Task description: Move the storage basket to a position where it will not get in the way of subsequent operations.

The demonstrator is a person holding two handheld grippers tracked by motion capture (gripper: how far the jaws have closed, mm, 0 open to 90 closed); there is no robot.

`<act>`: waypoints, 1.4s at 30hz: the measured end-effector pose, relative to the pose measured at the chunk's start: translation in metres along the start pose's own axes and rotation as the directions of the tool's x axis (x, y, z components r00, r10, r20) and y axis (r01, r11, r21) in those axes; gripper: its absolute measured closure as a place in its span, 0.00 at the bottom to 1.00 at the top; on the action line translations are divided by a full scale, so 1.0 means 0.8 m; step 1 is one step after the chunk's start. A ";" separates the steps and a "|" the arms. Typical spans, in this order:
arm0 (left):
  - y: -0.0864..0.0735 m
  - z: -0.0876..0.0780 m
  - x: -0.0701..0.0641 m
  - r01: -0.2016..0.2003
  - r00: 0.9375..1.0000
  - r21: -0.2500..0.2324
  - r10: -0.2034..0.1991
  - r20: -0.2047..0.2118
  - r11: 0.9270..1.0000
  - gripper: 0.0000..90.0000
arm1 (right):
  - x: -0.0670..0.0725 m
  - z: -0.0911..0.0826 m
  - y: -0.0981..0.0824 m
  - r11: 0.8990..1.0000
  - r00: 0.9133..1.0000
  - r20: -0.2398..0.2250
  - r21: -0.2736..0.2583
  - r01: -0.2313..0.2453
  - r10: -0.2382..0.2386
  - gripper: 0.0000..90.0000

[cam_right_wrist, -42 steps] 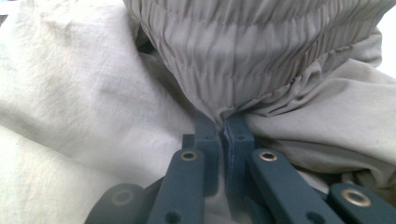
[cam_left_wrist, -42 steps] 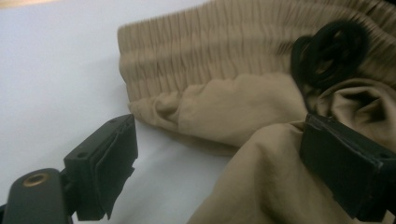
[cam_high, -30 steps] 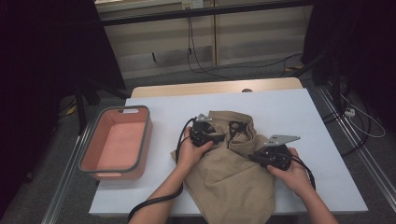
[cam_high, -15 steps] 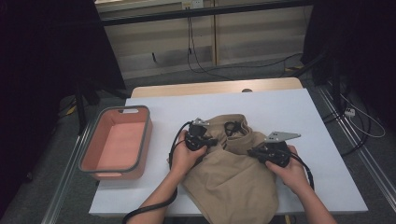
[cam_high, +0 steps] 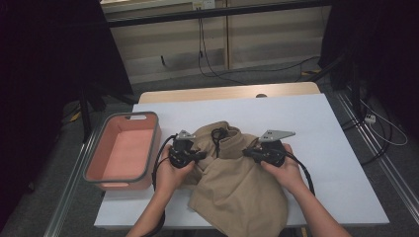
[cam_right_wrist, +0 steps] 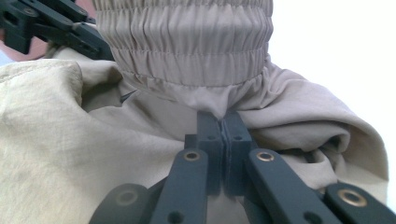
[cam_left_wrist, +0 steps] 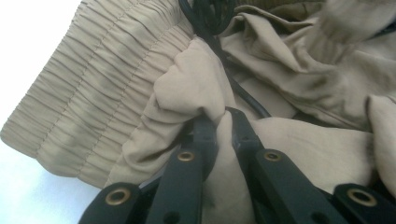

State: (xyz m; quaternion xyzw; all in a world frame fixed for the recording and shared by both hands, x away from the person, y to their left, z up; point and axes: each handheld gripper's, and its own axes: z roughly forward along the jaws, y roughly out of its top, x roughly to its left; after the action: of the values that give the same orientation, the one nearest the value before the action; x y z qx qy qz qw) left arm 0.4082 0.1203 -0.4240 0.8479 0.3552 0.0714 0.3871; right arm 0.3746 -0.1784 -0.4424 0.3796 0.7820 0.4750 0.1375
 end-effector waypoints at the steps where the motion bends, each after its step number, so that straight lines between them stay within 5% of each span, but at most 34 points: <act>1: -0.001 0.000 0.000 -0.009 1.000 0.004 0.009 -0.003 1.000 0.94 | -0.001 -0.001 0.001 1.000 1.000 0.002 0.000 0.001 -0.001 0.98; 10: -0.001 0.004 0.002 -0.016 1.000 0.000 0.016 -0.016 1.000 0.94 | -0.035 -0.043 -0.006 0.995 0.993 0.076 -0.048 -0.090 0.094 0.99; 19: 0.001 0.005 0.001 -0.036 0.999 -0.007 0.036 -0.027 0.999 0.94 | -0.036 -0.049 -0.009 0.999 0.989 0.141 0.002 -0.047 0.046 0.99; 20: 0.002 0.005 0.001 -0.039 0.999 -0.005 0.039 -0.026 0.999 0.94 | -0.035 -0.048 -0.008 0.999 0.990 0.137 0.003 -0.038 0.038 0.95; 22: 0.002 0.006 0.001 -0.036 0.999 -0.007 0.035 -0.023 0.999 0.94 | -0.029 -0.046 -0.005 1.000 0.993 0.122 0.004 -0.006 0.005 0.68; 25: 0.003 0.007 0.001 -0.039 0.999 -0.012 0.039 -0.032 0.999 0.94 | -0.017 -0.042 0.003 0.999 0.985 0.168 -0.004 0.037 -0.036 0.36; 29: 0.004 0.008 0.000 -0.031 0.999 -0.015 0.031 -0.030 0.999 0.94 | -0.004 -0.028 0.012 0.996 0.981 0.173 0.005 0.092 -0.091 0.25; 32: 0.005 0.007 0.000 -0.038 0.999 -0.014 0.038 -0.027 0.999 0.94 | -0.003 -0.005 0.011 0.989 0.971 0.193 0.076 0.129 -0.142 0.32; 34: 0.005 0.007 0.000 -0.037 0.999 -0.017 0.037 -0.027 0.999 0.94 | -0.009 0.008 0.006 0.990 0.974 0.193 0.095 0.101 -0.118 0.40; 36: 0.006 0.006 -0.001 -0.040 0.999 -0.021 0.039 -0.033 0.999 0.94 | -0.016 0.014 0.003 0.994 0.979 0.180 0.079 0.079 -0.093 0.80; 38: 0.007 0.005 0.001 -0.049 0.998 -0.017 0.048 -0.038 0.999 0.94 | -0.026 0.011 0.004 0.999 0.987 0.155 0.043 0.025 -0.032 0.96; 42: 0.007 0.003 0.000 -0.044 0.998 -0.024 0.043 -0.044 0.999 0.94 | -0.043 -0.014 0.005 1.000 0.977 0.211 -0.001 -0.024 0.024 1.00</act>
State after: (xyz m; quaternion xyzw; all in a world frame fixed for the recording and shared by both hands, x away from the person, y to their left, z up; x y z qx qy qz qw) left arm 0.4123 0.1159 -0.4216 0.8487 0.3439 0.1026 0.3885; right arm 0.3932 -0.2096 -0.4379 0.4374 0.7586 0.4330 0.2137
